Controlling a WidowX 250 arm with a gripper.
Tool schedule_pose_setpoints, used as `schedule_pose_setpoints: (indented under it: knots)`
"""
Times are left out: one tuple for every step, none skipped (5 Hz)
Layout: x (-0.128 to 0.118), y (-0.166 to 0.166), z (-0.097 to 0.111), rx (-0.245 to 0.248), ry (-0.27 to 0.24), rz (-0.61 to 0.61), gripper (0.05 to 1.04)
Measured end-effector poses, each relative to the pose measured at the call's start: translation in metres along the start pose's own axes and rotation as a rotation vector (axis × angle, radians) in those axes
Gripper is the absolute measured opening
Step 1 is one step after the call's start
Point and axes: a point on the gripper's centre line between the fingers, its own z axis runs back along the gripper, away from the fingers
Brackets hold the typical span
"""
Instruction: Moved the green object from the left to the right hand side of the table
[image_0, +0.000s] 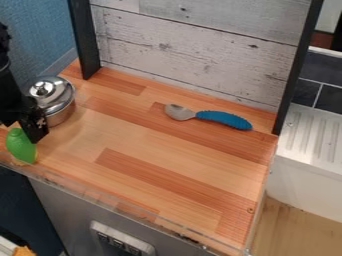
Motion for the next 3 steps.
schedule_pose_setpoints:
  knots:
    - [0.0042,0.0047,-0.0161,0.044,-0.045,-0.018,1.001]
    - [0.0058,0.0057,-0.0220,0.037,-0.060,-0.017,1.001]
    - [0.0059,0.0066,-0.0229,0.024,-0.071,-0.016,0.949]
